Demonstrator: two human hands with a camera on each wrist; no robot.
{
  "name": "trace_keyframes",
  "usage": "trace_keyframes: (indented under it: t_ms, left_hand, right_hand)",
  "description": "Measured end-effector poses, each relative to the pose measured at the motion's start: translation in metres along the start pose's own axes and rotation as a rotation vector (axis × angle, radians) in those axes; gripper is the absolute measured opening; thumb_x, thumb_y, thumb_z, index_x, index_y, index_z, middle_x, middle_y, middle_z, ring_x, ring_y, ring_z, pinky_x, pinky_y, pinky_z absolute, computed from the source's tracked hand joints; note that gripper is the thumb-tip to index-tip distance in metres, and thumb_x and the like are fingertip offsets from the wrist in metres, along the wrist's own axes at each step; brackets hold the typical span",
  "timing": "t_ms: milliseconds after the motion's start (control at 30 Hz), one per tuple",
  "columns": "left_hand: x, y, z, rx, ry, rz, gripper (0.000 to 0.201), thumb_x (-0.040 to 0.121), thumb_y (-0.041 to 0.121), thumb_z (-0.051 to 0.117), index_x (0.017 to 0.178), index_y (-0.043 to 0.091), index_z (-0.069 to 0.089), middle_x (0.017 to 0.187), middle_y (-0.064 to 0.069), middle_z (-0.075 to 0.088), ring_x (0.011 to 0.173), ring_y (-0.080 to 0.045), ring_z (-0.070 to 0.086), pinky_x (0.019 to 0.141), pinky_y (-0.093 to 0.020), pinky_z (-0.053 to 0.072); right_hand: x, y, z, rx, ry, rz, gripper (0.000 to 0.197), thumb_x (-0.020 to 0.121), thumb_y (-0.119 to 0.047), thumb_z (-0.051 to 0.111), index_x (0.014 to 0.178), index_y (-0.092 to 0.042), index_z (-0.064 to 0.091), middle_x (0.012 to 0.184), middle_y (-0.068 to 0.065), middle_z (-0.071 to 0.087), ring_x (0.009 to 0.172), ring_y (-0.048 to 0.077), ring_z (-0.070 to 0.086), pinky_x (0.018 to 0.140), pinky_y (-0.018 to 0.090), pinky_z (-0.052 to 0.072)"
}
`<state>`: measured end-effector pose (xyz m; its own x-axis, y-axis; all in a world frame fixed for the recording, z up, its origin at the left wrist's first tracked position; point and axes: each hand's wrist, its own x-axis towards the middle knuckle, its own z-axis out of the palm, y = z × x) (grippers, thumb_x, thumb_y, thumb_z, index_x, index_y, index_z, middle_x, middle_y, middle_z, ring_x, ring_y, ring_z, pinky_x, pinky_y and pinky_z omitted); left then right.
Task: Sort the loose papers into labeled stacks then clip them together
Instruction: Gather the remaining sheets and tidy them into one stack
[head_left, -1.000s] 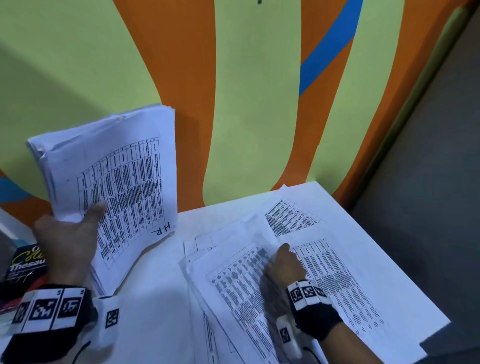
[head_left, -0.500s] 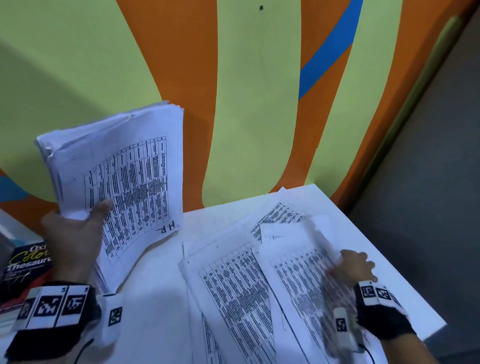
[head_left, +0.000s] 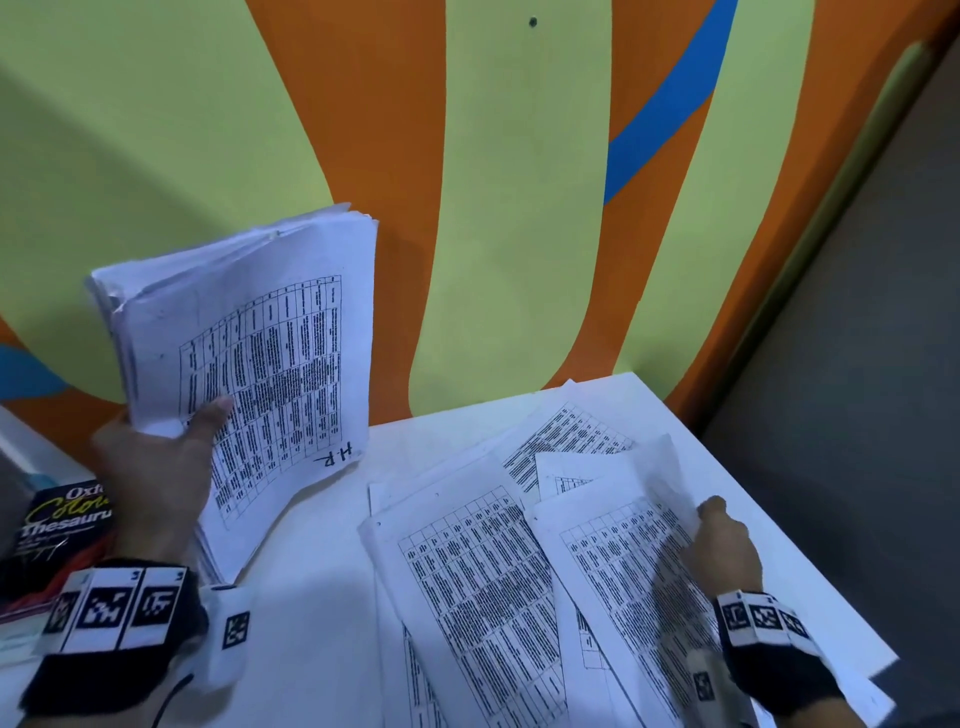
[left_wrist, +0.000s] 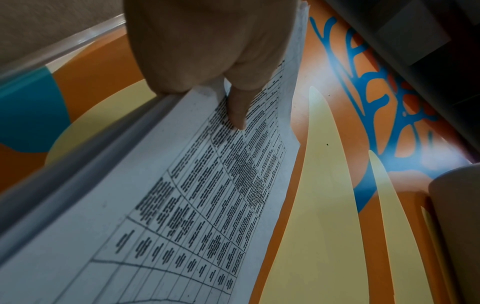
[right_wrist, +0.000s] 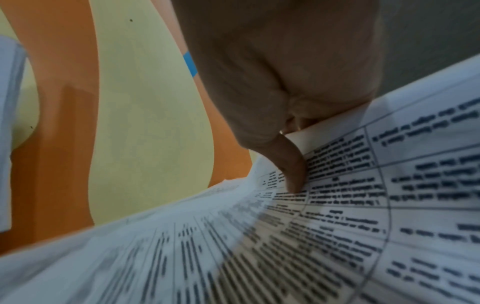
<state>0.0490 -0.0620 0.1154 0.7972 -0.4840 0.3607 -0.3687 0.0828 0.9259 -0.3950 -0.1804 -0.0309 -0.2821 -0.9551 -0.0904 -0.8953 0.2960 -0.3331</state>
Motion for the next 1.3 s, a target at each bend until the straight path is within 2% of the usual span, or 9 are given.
trace_keyframes:
  t_ms: [100,200,400,567,667,767,867,1033,1300]
  left_hand:
    - [0.002,-0.003,0.0,-0.02,0.011,-0.019,0.044,0.079,0.014,0.074,0.117,-0.003,0.06,0.11,0.0,0.056,0.1,-0.016,0.056,0.093,-0.03,0.04]
    - [-0.001,0.0,0.002,-0.035,0.022,-0.027,0.048,0.08,0.013,0.073,0.121,-0.005,0.055,0.11,-0.001,0.052,0.102,-0.014,0.051,0.094,-0.029,0.037]
    - [-0.006,0.002,0.004,-0.028,0.007,-0.054,0.047,0.081,0.014,0.072,0.119,-0.007,0.055,0.106,-0.002,0.052,0.1,-0.015,0.051,0.093,-0.029,0.036]
    - [-0.004,0.002,0.003,-0.035,-0.001,-0.021,0.045,0.08,0.009,0.072,0.119,-0.008,0.056,0.109,-0.002,0.053,0.099,-0.017,0.053,0.091,-0.031,0.04]
    - [-0.004,0.001,0.003,-0.037,0.001,-0.003,0.046,0.079,0.01,0.074,0.119,-0.007,0.057,0.109,-0.001,0.054,0.1,-0.018,0.056,0.092,-0.034,0.042]
    - [0.002,-0.007,0.002,-0.052,0.014,0.006,0.047,0.078,0.016,0.076,0.119,0.0,0.06,0.111,0.0,0.058,0.101,-0.018,0.059,0.093,-0.036,0.044]
    - [0.003,-0.014,-0.001,-0.074,0.022,0.04,0.052,0.074,0.03,0.08,0.119,0.012,0.061,0.117,0.005,0.062,0.106,-0.015,0.062,0.097,-0.043,0.048]
    - [0.001,-0.015,0.005,-0.013,0.013,0.053,0.046,0.078,0.017,0.076,0.116,-0.004,0.061,0.115,0.0,0.053,0.103,-0.017,0.056,0.092,-0.034,0.043]
    - [0.001,-0.012,0.01,0.011,-0.01,0.032,0.047,0.079,0.023,0.074,0.113,-0.006,0.06,0.112,0.001,0.053,0.1,-0.011,0.059,0.091,-0.026,0.044]
  right_hand:
    - [-0.002,-0.015,-0.031,0.122,0.004,-0.114,0.041,0.077,-0.003,0.068,0.116,-0.004,0.054,0.1,0.023,0.068,0.089,0.038,0.065,0.074,0.036,0.05]
    - [-0.002,-0.037,-0.077,0.178,0.057,-0.301,0.009,0.075,-0.01,0.072,0.081,-0.009,0.065,0.077,0.018,0.069,0.077,0.037,0.067,0.067,0.039,0.052]
    - [-0.003,-0.084,-0.137,0.594,-0.014,-0.486,0.029,0.08,-0.013,0.075,0.062,-0.007,0.053,0.055,0.004,0.049,0.046,0.007,0.041,0.045,0.023,0.037]
    - [-0.009,-0.11,-0.069,0.527,-0.323,-0.417,0.005,0.083,-0.011,0.07,0.08,-0.007,0.07,0.08,0.009,0.073,0.059,0.009,0.061,0.051,0.02,0.049]
    - [-0.029,-0.116,-0.002,0.203,-0.407,-0.398,0.002,0.083,-0.02,0.065,0.083,-0.018,0.066,0.089,0.003,0.068,0.089,0.019,0.064,0.079,0.03,0.054]
    - [-0.053,-0.119,0.036,-0.045,-0.477,-0.316,0.066,0.076,-0.045,0.068,0.127,-0.014,0.042,0.13,0.012,0.043,0.124,0.031,0.041,0.098,0.043,0.045]
    - [-0.066,-0.123,0.049,-0.169,-0.44,-0.288,0.095,0.065,-0.047,0.079,0.135,-0.014,0.026,0.134,0.015,0.031,0.127,0.035,0.035,0.099,0.05,0.045]
    - [-0.06,-0.117,0.054,0.039,-0.395,-0.324,0.041,0.083,-0.013,0.063,0.115,-0.008,0.039,0.105,0.01,0.062,0.088,0.027,0.066,0.078,0.043,0.058]
    - [-0.039,-0.106,0.011,0.561,-0.235,-0.193,0.006,0.086,-0.012,0.066,0.084,-0.009,0.061,0.069,0.004,0.062,0.056,0.016,0.058,0.049,0.027,0.049]
